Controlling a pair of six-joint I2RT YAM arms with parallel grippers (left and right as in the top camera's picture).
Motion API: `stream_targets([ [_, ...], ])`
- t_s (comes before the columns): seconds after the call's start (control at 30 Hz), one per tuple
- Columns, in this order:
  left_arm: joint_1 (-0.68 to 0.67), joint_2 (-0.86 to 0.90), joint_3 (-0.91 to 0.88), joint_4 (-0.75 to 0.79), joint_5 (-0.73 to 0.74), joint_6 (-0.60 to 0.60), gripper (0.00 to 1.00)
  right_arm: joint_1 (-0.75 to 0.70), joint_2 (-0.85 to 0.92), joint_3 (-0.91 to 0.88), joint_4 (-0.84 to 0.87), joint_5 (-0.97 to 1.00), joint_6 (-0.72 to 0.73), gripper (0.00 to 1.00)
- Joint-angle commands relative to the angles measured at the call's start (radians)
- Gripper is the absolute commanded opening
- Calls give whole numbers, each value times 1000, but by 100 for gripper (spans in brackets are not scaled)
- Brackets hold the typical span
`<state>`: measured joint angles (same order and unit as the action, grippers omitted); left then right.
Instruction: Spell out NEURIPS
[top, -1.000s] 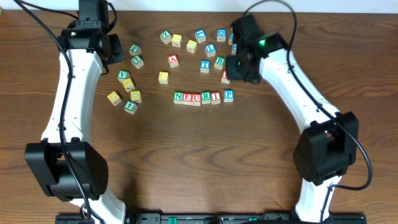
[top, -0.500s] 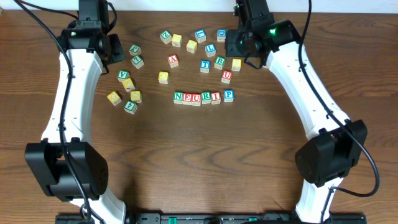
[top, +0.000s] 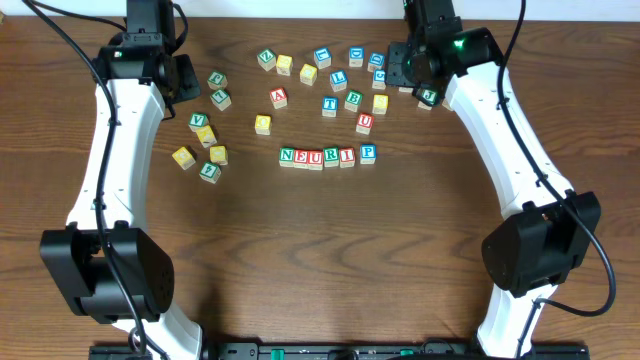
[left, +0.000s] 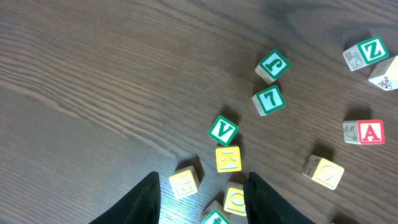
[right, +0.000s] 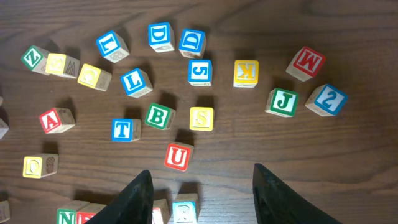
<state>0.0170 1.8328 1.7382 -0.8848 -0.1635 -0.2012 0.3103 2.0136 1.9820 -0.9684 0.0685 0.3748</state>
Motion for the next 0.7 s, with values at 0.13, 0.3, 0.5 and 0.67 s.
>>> stream_targets([
  [0.13,-1,-2,13,-1,-2,-2,43,-8,-15,11,-5,15,14,46],
  [0.3,0,-2,13,-1,36,-2,43,-8,-15,11,-5,15,14,46],
  [0.5,-2,-1,13,-1,130,-2,43,-8,-15,11,-5,3,14,46],
  [0.67,-2,-1,13,-2,130,-2,43,-8,-15,11,-10,3,14,47],
])
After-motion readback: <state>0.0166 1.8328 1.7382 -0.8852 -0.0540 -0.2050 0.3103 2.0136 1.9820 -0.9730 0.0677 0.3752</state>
